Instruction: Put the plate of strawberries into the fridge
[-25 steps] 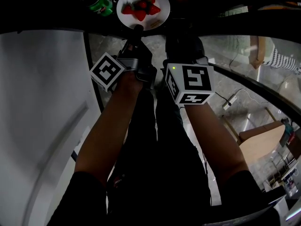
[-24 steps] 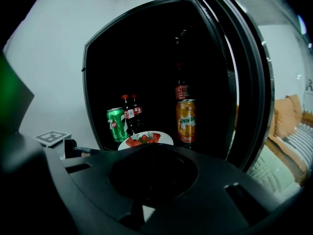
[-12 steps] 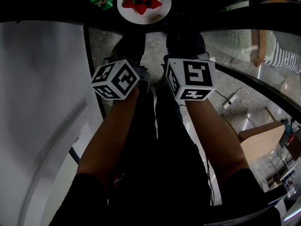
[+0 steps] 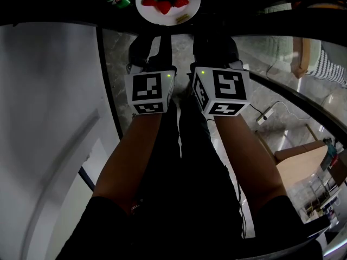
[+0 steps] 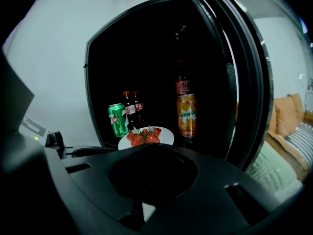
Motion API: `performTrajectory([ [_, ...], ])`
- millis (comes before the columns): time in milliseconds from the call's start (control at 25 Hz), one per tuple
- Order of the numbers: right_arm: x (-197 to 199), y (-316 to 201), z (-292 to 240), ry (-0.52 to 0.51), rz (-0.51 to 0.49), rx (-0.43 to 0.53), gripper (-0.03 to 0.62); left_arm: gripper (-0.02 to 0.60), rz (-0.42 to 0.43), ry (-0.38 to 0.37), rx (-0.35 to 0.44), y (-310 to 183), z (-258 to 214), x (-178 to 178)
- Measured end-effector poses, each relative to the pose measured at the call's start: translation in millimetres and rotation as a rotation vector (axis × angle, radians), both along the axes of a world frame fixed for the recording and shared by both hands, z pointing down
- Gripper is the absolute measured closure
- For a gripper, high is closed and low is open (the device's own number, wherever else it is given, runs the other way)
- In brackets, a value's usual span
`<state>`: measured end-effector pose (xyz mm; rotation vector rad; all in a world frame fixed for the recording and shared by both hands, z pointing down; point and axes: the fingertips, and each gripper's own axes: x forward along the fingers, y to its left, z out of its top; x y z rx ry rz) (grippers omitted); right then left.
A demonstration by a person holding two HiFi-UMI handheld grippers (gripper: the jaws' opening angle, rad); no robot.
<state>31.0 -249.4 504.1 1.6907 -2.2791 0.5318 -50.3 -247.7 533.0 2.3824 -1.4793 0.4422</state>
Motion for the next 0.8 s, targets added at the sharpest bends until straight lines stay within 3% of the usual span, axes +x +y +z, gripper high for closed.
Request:
performTrajectory([
  [800,13,-30,4,-0.016,0.013,-0.027,0.589,0.526,-0.035,-0.028,-0.033,-53,-5,3],
])
